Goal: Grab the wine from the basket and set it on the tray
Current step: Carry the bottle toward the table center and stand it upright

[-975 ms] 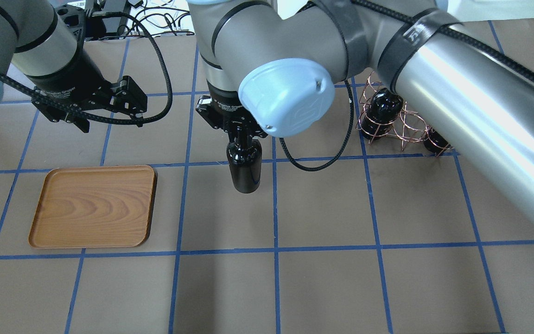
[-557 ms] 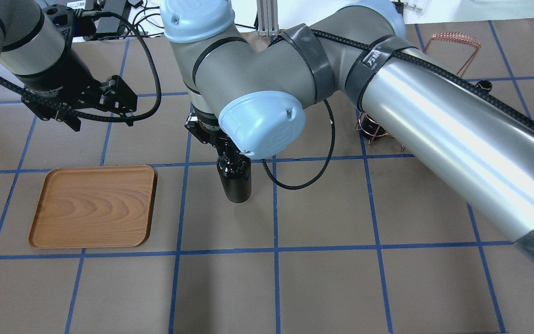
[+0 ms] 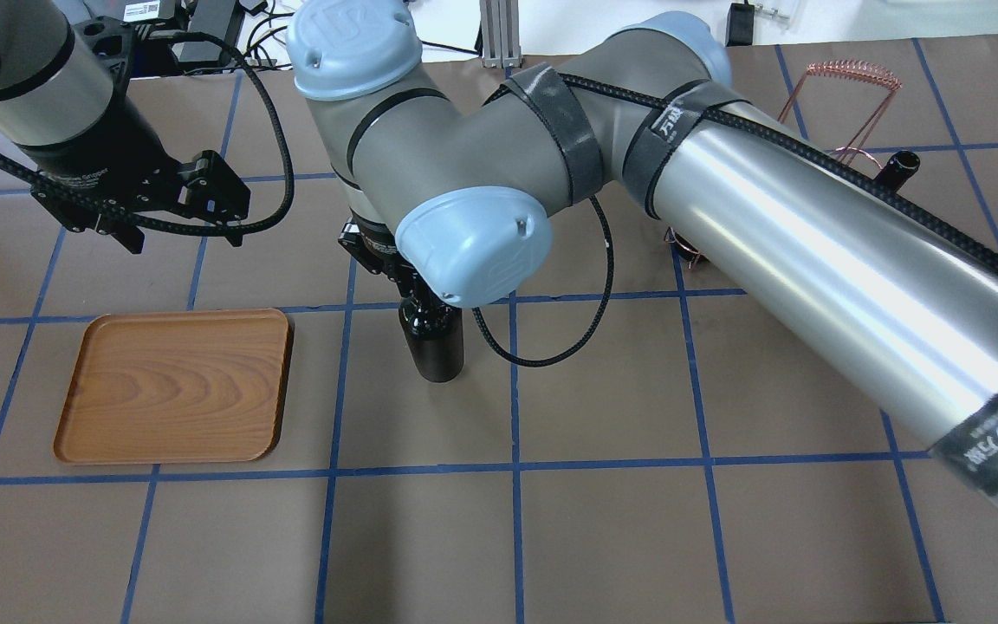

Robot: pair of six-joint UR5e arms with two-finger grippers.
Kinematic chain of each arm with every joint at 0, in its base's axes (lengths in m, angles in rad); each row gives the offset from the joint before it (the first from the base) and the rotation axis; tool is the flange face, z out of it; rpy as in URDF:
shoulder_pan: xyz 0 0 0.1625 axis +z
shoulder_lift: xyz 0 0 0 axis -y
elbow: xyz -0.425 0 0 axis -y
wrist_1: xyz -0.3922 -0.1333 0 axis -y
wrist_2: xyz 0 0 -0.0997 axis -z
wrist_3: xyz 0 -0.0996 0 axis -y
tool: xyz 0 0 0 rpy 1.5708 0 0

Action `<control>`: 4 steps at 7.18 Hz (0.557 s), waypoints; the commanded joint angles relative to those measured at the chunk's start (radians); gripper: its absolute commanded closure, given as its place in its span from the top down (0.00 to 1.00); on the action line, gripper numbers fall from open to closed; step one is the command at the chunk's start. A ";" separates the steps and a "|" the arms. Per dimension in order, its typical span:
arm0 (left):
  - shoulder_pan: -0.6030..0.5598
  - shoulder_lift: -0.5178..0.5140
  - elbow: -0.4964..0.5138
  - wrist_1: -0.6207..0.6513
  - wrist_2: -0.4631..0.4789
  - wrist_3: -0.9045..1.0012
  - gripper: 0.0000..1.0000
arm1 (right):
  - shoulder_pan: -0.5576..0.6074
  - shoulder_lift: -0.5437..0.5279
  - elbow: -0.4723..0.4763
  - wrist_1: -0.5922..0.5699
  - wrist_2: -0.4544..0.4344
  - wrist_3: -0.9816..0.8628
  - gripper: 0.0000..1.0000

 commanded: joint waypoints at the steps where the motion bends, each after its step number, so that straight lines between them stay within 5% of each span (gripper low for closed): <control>1: 0.007 -0.004 0.002 -0.005 0.018 0.001 1.00 | 0.006 -0.002 0.011 -0.003 -0.023 0.028 0.21; 4: 0.012 -0.015 0.000 -0.005 0.080 0.001 1.00 | 0.021 0.009 0.012 -0.006 -0.022 0.079 0.25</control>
